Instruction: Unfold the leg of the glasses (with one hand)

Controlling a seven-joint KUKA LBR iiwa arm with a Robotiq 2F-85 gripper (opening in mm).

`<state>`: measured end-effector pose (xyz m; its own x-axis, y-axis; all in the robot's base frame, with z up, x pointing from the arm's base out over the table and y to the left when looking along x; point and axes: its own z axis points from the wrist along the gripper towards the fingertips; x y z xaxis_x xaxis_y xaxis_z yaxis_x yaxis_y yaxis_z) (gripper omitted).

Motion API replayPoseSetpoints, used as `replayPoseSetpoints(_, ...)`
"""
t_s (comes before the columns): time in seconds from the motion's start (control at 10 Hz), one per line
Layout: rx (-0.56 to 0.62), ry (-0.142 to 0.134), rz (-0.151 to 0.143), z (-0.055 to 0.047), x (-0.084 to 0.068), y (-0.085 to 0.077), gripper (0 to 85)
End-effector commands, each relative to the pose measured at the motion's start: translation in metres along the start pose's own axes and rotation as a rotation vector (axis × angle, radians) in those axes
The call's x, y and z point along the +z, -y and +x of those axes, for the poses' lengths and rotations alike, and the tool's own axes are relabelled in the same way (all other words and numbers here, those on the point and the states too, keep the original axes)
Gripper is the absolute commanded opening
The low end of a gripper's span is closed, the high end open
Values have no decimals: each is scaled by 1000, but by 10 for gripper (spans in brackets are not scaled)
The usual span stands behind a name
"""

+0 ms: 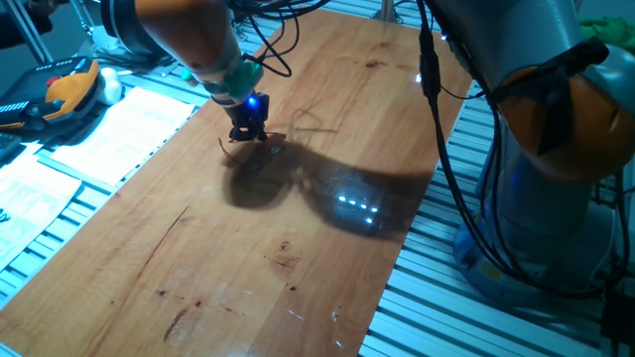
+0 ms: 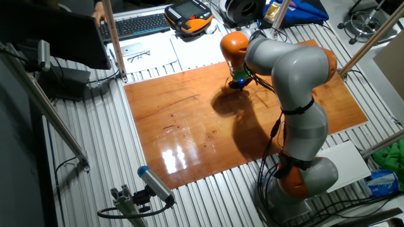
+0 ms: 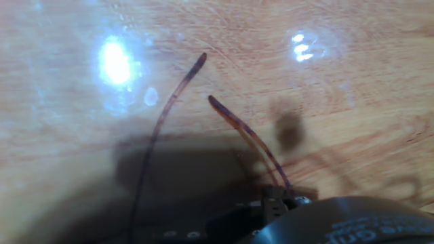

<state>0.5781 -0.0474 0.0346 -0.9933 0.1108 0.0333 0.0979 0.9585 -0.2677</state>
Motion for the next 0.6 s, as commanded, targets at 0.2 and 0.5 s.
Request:
replayPoseSetpoints(0.2,19,3,-12,-6,-4,-14,0)
replayPoseSetpoints(0.5,20,11,-21,-11,2,-20,0)
